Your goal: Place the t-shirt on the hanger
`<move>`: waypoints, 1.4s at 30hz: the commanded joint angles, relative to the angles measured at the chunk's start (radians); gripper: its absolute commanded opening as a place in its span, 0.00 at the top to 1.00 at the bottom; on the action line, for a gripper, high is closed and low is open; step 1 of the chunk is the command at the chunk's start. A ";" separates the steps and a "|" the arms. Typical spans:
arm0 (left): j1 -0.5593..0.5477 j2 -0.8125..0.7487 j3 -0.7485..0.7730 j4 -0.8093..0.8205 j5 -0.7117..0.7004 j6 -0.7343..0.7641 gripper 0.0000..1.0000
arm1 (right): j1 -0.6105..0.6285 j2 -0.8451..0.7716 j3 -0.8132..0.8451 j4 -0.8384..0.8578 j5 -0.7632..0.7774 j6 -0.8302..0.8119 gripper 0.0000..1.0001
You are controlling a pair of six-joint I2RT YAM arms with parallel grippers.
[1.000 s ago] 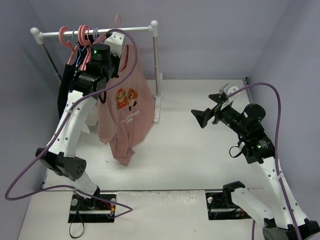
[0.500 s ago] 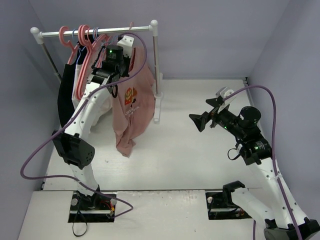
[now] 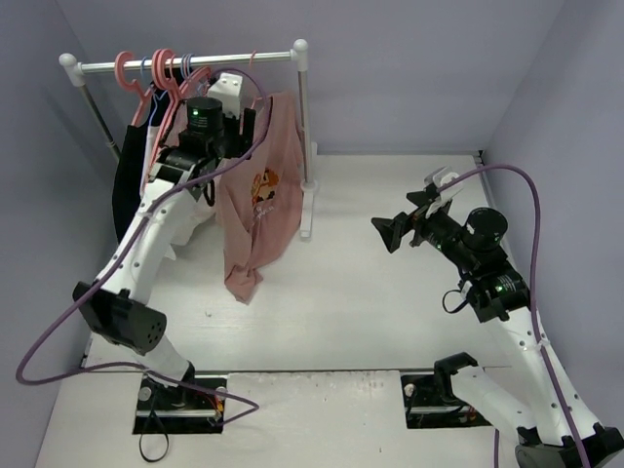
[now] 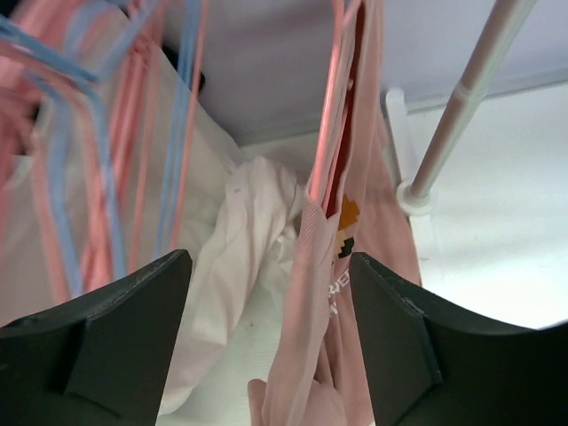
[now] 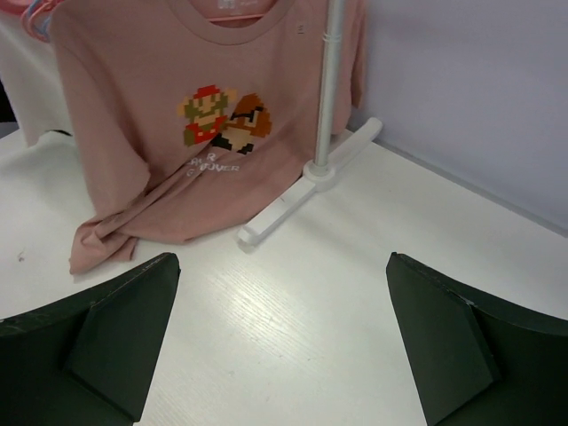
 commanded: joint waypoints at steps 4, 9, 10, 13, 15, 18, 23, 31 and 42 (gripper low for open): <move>0.009 -0.371 0.051 -0.177 -0.047 0.008 0.29 | 0.007 -0.055 0.055 0.057 0.240 0.145 0.00; 0.010 -0.694 -0.222 -0.260 -0.129 -0.019 0.28 | 0.014 -0.157 0.059 -0.005 0.370 0.149 0.00; 0.009 -0.768 -0.255 -0.276 -0.136 -0.024 0.28 | 0.023 -0.183 0.056 -0.026 0.370 0.129 0.00; 0.010 -0.940 -0.432 -0.313 -0.170 -0.046 0.28 | 0.033 -0.239 0.030 -0.053 0.403 0.131 0.00; 0.008 -1.024 -0.532 -0.351 -0.186 -0.077 0.28 | 0.033 -0.299 0.005 -0.068 0.429 0.141 0.00; 0.008 -1.148 -0.667 -0.364 -0.152 -0.132 0.28 | 0.035 -0.372 -0.047 -0.089 0.481 0.175 0.00; 0.008 -1.253 -0.788 -0.359 -0.104 -0.229 0.28 | 0.038 -0.431 -0.127 -0.090 0.519 0.178 0.00; 0.008 -1.359 -0.902 -0.306 -0.245 -0.236 0.27 | 0.068 -0.487 -0.167 -0.087 0.613 0.159 0.00; 0.010 -1.355 -0.976 -0.281 -0.256 -0.233 0.27 | 0.094 -0.437 -0.175 -0.088 0.632 0.154 0.00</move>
